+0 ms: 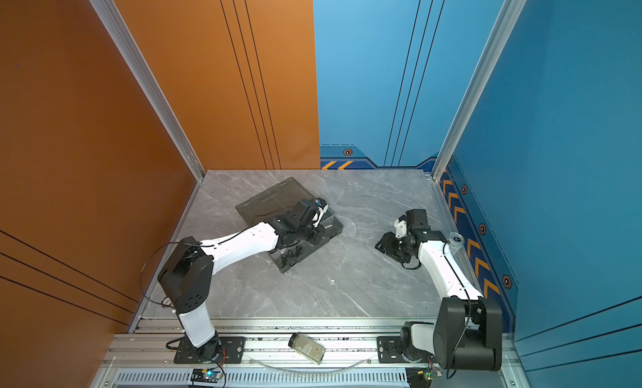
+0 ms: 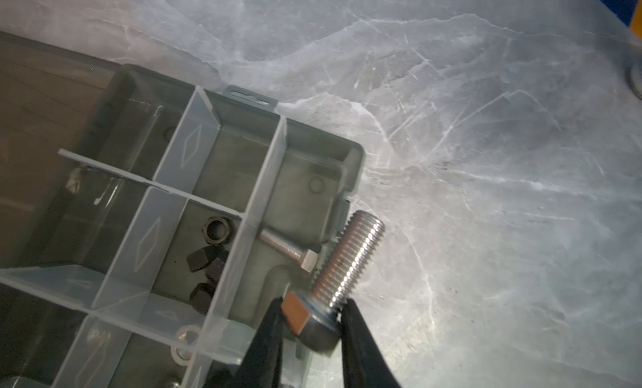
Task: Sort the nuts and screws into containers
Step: 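Lift the silver bolt and carry it over the organizer compartment, then lower the silver bolt into the compartment and open the left gripper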
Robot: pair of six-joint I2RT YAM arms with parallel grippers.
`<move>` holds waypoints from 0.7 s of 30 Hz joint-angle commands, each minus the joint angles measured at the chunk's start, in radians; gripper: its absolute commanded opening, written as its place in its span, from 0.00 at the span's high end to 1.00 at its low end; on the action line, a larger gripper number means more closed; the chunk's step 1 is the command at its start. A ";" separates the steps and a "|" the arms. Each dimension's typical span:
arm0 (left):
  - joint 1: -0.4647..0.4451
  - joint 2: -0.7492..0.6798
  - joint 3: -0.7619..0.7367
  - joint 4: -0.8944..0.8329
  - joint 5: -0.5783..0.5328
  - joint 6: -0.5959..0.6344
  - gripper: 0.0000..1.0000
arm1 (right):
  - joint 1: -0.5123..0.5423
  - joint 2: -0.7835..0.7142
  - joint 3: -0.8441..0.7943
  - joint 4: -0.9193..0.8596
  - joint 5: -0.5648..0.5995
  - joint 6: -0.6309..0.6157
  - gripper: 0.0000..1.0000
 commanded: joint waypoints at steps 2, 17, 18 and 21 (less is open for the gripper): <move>0.001 0.054 0.074 -0.056 -0.066 -0.021 1.00 | -0.007 -0.016 -0.012 -0.024 -0.023 -0.018 0.48; 0.020 0.105 0.106 -0.079 -0.054 -0.065 1.00 | -0.006 -0.010 -0.019 -0.013 -0.031 -0.018 0.46; 0.020 0.107 0.107 -0.079 -0.051 -0.067 1.00 | -0.005 -0.009 -0.018 -0.012 -0.032 -0.017 0.46; 0.023 0.109 0.108 -0.077 -0.050 -0.071 1.00 | -0.006 -0.009 -0.016 -0.013 -0.034 -0.016 0.46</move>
